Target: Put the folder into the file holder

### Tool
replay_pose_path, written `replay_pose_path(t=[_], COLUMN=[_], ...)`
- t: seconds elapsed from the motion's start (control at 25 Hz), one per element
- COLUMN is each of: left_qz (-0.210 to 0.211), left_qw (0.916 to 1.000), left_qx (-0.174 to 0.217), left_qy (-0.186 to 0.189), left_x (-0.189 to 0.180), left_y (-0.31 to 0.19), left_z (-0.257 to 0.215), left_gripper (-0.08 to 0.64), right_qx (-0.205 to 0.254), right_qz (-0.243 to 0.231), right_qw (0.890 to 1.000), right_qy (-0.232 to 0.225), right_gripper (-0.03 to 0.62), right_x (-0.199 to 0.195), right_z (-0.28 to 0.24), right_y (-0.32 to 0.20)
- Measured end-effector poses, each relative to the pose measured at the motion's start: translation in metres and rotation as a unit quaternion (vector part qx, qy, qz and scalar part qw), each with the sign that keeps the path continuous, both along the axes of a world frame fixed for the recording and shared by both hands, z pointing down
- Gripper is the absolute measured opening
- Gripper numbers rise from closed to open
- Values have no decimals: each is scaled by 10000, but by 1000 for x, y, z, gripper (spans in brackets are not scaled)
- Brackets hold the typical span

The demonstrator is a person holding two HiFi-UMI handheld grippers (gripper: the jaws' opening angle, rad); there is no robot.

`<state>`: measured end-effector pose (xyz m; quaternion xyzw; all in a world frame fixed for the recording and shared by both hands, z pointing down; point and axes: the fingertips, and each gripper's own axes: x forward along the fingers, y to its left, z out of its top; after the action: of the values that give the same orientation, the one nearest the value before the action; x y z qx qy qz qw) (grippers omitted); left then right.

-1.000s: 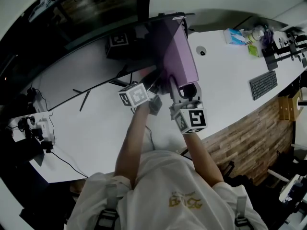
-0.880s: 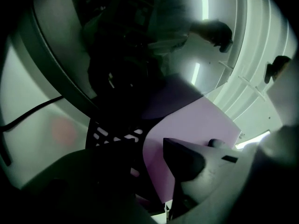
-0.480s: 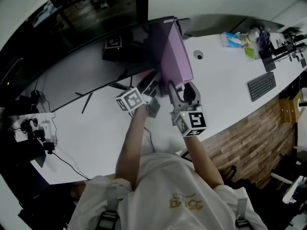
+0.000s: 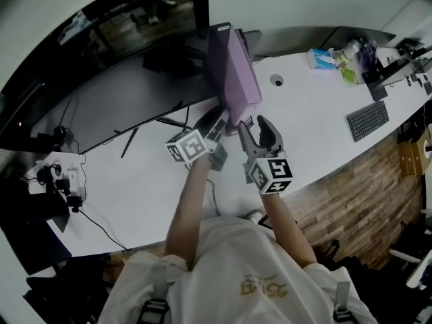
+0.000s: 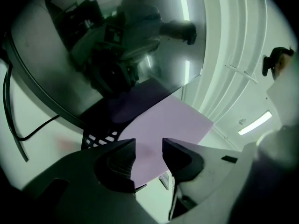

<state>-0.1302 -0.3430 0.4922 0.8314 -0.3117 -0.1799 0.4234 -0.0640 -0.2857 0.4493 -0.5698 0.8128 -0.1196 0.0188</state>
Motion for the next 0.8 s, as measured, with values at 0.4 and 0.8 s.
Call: replay_pose_path(t=[0.4, 0.8], left_qz=[-179, -990], left_qw=[9931, 9738], left_qx=[630, 1152], left_qy=[-971, -1692], left_x=[17, -3], left_y=[37, 89], left_z=[-25, -53], left_gripper=[155, 136], right_qx=[-187, -63], right_qz=[-74, -306], right_qw=[9997, 9995], right_qy=[-148, -15], right_gripper=[193, 109], right_x=[37, 68], right_z=[-1, -9], right_y=[33, 70])
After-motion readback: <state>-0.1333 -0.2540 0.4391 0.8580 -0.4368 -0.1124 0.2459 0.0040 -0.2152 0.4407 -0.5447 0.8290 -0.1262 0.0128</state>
